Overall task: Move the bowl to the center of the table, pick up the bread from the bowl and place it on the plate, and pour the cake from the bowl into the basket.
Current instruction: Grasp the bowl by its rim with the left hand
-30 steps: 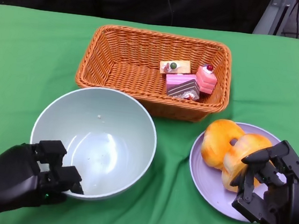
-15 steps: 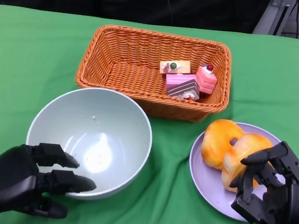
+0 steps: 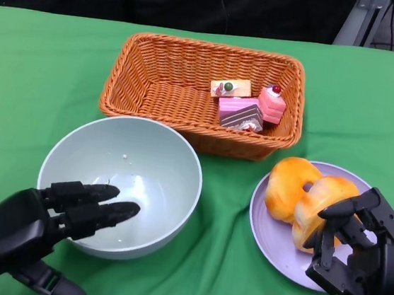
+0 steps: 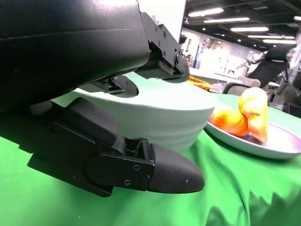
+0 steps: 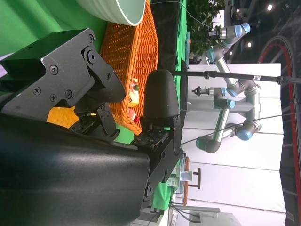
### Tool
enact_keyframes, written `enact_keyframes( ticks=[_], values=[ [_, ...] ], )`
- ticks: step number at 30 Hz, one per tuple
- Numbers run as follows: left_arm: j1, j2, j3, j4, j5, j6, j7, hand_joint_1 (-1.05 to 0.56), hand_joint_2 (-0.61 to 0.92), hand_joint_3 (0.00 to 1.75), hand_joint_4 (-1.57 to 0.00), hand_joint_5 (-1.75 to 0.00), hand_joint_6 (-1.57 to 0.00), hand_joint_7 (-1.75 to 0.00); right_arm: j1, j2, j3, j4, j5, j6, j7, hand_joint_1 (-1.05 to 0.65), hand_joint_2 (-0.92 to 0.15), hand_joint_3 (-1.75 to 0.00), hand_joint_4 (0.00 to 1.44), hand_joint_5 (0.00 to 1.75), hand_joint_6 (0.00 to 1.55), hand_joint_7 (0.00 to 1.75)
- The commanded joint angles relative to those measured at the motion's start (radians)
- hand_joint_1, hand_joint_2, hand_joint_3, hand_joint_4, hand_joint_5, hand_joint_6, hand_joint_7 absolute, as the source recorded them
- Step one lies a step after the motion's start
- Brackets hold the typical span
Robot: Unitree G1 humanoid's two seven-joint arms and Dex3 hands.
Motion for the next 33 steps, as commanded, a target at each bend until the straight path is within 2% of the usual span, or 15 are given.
enact_keyframes(
  ticks=[1, 5, 8, 12, 14, 17, 19, 22, 25, 29, 33],
  values=[
    [0.000, 0.025, 0.047, 0.019, -0.073, -0.087, -0.092, -1.05, 0.92, 0.43, -0.37, 0.00, -0.27, 0.00, 0.001, -0.008, -0.005, 0.002, 0.000, -0.011, -0.011, 0.06, -0.52, -1.29, 0.74, 1.75, 0.62, 1.51],
    [0.013, -0.005, 0.154, 0.113, -0.298, -0.299, -0.370, -1.03, 0.92, 0.43, -0.37, -0.01, -0.33, -0.03, 0.000, -0.008, -0.004, 0.004, 0.005, -0.012, -0.008, 0.07, -0.53, -1.30, 0.74, 1.75, 0.61, 1.52],
    [0.029, -0.036, 0.231, 0.169, -0.462, -0.357, -0.586, -1.03, 0.92, 0.44, -0.40, -0.02, -0.37, -0.04, -0.002, -0.012, -0.004, 0.011, 0.009, -0.017, -0.002, 0.07, -0.53, -1.30, 0.74, 1.75, 0.61, 1.52],
    [0.049, -0.101, 0.352, 0.234, -0.711, -0.387, -0.905, -0.96, 0.92, 0.38, -0.54, -0.07, -0.43, -0.03, 0.002, -0.008, -0.005, 0.004, -0.002, -0.011, -0.011, 0.06, -0.52, -1.29, 0.74, 1.75, 0.61, 1.53],
    [0.083, -0.133, 0.416, 0.188, -0.916, -0.322, -1.142, -0.92, 0.92, 0.33, -0.58, -0.07, -0.45, -0.03, 0.004, -0.010, -0.003, 0.002, 0.001, -0.010, -0.006, 0.06, -0.52, -1.29, 0.75, 1.75, 0.61, 1.53],
    [0.156, -0.172, 0.497, -0.009, -1.312, -0.118, -1.554, -0.84, 0.92, 0.23, -0.69, -0.10, -0.51, -0.03, 0.004, -0.013, -0.003, 0.005, 0.006, -0.016, 0.001, 0.06, -0.53, -1.29, 0.74, 1.75, 0.60, 1.53],
    [0.180, -0.185, 0.546, -0.103, -1.462, -0.013, -1.727, -0.81, 0.92, 0.21, -0.74, -0.11, -0.55, -0.04, 0.004, -0.015, -0.004, 0.005, 0.004, -0.016, 0.001, 0.06, -0.53, -1.29, 0.74, 1.75, 0.60, 1.53],
    [0.199, -0.198, 0.614, -0.193, -1.591, 0.100, -1.897, -0.80, 0.92, 0.22, -0.78, -0.12, -0.59, -0.04, 0.009, -0.019, -0.002, -0.007, 0.000, -0.004, 0.004, 0.06, -0.53, -1.29, 0.73, 1.75, 0.60, 1.52],
    [0.215, -0.225, 0.689, -0.266, -1.689, 0.199, -2.025, -0.72, 0.92, 0.20, -0.79, -0.11, -0.62, -0.04, 0.009, -0.025, 0.000, -0.010, 0.006, -0.004, 0.016, 0.05, -0.53, -1.29, 0.73, 1.75, 0.60, 1.52],
    [0.228, -0.295, 0.803, -0.324, -1.737, 0.258, -2.114, -0.58, 0.92, 0.15, -0.87, -0.13, -0.69, -0.05, 0.006, -0.042, 0.006, -0.021, 0.031, 0.009, 0.057, 0.04, -0.52, -1.29, 0.73, 1.75, 0.60, 1.51],
    [0.228, -0.352, 0.875, -0.360, -1.697, 0.284, -2.130, -0.45, 0.92, 0.11, -0.94, -0.15, -0.76, -0.06, 0.011, -0.067, 0.023, -0.063, 0.060, 0.060, 0.113, 0.01, -0.52, -1.28, 0.72, 1.75, 0.61, 1.50]
  ],
)
